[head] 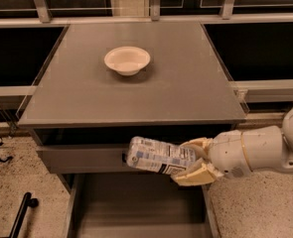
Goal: Place blue plastic bottle into middle drawer
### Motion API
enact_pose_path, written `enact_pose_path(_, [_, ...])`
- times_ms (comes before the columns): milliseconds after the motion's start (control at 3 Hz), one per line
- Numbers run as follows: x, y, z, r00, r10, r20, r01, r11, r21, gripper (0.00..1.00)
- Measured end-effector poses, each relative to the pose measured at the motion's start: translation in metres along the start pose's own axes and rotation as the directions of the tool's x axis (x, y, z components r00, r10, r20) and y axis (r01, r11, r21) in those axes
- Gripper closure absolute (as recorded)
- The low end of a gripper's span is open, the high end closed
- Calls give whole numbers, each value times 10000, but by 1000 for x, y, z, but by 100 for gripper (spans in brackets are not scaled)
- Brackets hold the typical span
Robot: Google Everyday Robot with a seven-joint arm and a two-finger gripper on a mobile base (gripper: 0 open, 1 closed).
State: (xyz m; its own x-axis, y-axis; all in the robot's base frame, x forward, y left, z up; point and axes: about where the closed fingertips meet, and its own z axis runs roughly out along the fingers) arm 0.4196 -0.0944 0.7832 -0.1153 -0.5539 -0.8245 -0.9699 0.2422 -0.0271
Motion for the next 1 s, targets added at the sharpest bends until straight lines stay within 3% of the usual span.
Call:
enact_pose_path(333, [47, 23, 33, 9997, -2, -260, -11, 9988, -487, 100])
enact_pose_path(667, [47, 23, 33, 9997, -2, -260, -11, 9988, -488, 100])
enact_pose_path(1000, [65, 25, 38, 9995, 42, -319, -61, 9982, -593, 100])
